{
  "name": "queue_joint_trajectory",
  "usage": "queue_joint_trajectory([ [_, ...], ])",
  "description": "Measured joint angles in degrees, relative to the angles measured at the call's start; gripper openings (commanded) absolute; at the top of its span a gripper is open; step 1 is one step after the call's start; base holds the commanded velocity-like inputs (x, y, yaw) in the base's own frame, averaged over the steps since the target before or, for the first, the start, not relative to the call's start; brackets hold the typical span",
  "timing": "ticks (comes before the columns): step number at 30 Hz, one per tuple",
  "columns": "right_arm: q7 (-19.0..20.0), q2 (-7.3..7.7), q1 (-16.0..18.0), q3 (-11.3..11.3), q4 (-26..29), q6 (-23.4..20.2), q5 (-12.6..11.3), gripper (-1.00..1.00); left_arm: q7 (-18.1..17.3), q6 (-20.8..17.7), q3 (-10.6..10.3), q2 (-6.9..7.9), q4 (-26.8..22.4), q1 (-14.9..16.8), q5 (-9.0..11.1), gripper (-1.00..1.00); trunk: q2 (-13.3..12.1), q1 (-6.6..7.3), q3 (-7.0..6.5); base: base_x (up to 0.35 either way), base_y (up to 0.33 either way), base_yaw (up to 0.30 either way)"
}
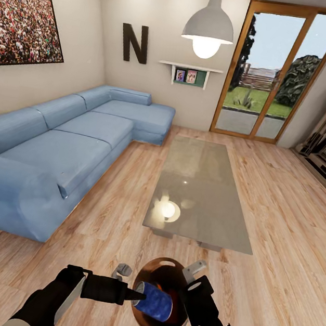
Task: Put the three can of soda from the living room inside the tash can in the kitchen.
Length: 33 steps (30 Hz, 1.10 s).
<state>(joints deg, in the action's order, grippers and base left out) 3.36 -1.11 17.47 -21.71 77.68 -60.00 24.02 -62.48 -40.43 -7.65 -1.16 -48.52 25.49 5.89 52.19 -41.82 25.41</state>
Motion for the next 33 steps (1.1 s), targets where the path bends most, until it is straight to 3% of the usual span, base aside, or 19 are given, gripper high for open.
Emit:
queue_joint_trajectory([
  [33,0.0,0.03,0.0,0.0,0.0,0.0,-0.02,-1.0,0.0,0.63,-0.11,0.02,-0.09,0.0,0.08,-1.0,0.0,0.0,0.0,0.0,0.0,0.0],
])
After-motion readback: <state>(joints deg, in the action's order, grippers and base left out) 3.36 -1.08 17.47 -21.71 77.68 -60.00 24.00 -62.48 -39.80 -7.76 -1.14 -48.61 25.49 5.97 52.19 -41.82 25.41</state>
